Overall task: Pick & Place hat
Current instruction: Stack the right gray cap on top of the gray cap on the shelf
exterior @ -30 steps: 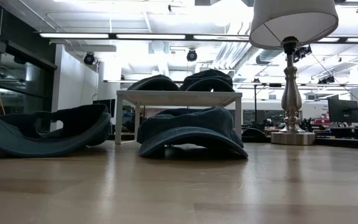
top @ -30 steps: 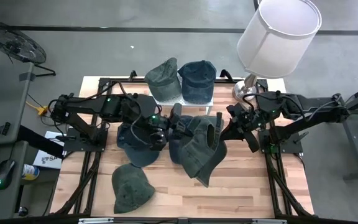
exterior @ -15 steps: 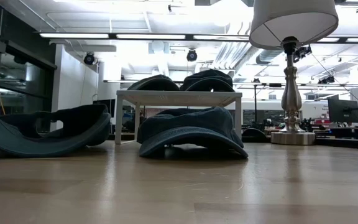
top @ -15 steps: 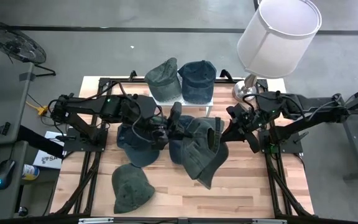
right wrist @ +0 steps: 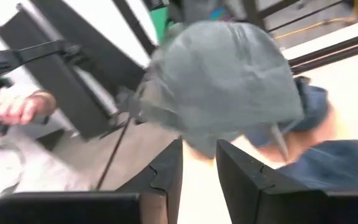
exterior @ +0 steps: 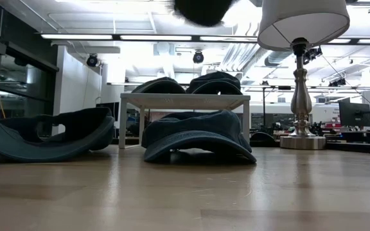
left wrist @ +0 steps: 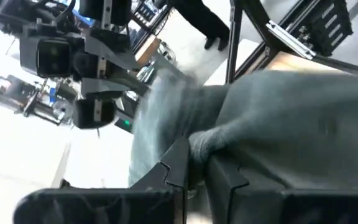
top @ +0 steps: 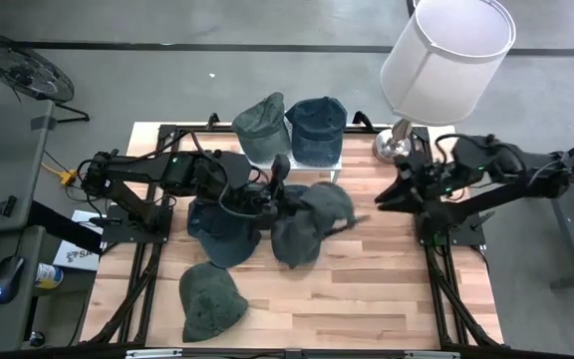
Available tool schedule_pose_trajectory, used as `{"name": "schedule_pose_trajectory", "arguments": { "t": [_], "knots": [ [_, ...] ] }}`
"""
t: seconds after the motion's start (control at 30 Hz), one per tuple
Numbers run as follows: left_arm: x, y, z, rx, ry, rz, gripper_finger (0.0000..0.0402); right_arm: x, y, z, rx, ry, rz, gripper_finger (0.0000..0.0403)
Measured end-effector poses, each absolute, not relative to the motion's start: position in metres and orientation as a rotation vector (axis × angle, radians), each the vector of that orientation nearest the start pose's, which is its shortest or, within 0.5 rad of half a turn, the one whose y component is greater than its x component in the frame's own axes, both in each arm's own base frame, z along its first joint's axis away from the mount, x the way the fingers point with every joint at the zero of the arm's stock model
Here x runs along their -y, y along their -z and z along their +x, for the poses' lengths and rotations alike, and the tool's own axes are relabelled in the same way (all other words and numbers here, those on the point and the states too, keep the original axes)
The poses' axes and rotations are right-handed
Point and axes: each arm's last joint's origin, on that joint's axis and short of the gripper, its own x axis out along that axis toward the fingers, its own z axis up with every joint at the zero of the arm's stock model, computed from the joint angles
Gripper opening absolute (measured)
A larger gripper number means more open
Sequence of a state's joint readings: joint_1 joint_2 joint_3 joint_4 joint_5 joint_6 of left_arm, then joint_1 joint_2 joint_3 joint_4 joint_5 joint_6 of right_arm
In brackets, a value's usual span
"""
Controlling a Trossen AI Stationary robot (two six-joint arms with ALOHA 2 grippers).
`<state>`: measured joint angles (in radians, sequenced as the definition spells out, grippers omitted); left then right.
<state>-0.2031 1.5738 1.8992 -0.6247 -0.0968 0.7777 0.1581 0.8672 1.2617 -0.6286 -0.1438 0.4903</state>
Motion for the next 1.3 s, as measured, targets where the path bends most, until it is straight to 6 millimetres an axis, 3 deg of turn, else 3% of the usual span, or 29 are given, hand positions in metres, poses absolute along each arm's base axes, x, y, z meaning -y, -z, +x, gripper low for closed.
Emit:
{"name": "schedule_pose_trajectory", "arguments": {
  "t": [0.3,0.57,0.77,0.93,1.3],
  "knots": [
    [0.058,-0.475,0.32,-0.298,0.005,0.587,0.0022,-0.017,-0.427,0.108,-0.335,-0.067,0.487,0.0098],
    [0.05,-0.478,0.319,-0.289,-0.316,0.325,0.0022,-0.014,-0.413,0.1,-0.469,0.04,0.452,0.0098],
    [0.045,-0.477,0.317,-0.285,-0.499,0.227,0.0022,-0.012,-0.408,0.097,-0.508,0.111,0.428,0.0098],
    [0.038,-0.477,0.317,-0.261,-0.571,0.123,0.0022,-0.01,-0.405,0.096,-0.525,0.17,0.401,0.0098],
    [-0.008,-0.467,0.319,-0.299,-0.584,-0.194,0.0022,-0.009,-0.402,0.094,-0.563,0.159,0.317,0.0098]
  ]
}}
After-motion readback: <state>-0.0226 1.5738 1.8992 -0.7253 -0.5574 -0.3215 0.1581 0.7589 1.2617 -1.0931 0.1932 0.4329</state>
